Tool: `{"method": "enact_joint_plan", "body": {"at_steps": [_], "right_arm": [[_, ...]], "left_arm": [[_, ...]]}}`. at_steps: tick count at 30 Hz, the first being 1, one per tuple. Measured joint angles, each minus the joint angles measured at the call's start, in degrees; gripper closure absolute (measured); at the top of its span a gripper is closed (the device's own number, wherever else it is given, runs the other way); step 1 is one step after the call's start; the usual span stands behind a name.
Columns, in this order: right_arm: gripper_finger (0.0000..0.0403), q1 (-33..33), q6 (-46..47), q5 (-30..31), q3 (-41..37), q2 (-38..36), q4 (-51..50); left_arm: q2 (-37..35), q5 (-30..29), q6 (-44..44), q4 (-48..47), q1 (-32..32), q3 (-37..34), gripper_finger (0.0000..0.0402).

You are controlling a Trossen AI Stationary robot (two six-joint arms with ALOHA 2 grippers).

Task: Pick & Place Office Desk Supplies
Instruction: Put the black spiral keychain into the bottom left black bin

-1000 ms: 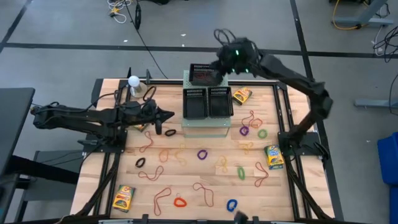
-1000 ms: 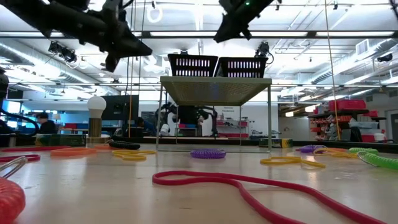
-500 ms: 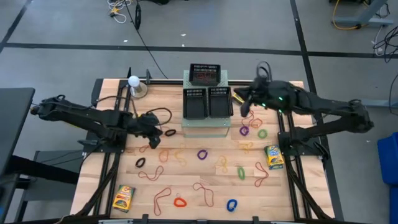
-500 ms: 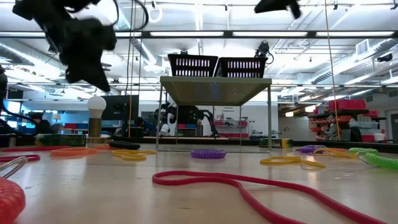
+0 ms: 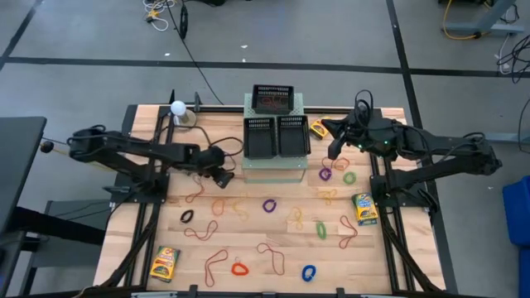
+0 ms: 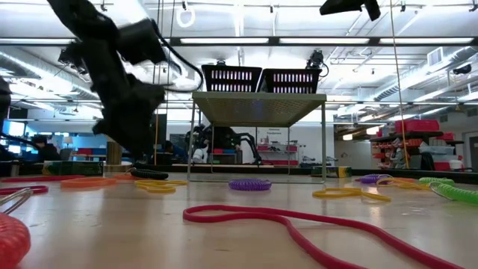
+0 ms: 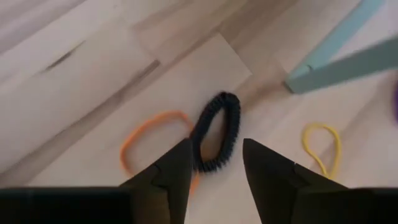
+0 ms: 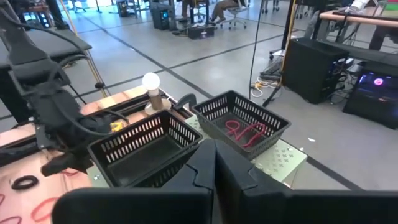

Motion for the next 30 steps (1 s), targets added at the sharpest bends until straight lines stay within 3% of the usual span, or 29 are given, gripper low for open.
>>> {"method": "enact_joint_plan", "body": {"at_steps": [5,11,17,20,30], "right_arm": [[0.0393,0.0,0.0,0.0,0.0,0.0,0.0],[0.0392,0.0,0.0,0.0,0.0,0.0,0.0],[0.0392,0.0,0.0,0.0,0.0,0.0,0.0],[0.0392,0.0,0.0,0.0,0.0,0.0,0.4],[0.0392,0.0,0.0,-0.1,0.0,0.0,0.4]], "left_arm": [[5.7,2.0,2.9,0.9,3.4,0.0,0.0252],[7.7,5.7,8.5,1.5,3.8,0.0,0.0275],[6.8,6.6,9.2,0.5,3.9,0.0,0.0356],[4.6,8.0,9.5,-0.5,3.9,0.0,0.0387],[-13.4,8.7,6.7,-11.9,2.7,0.0,0.0381]]}}
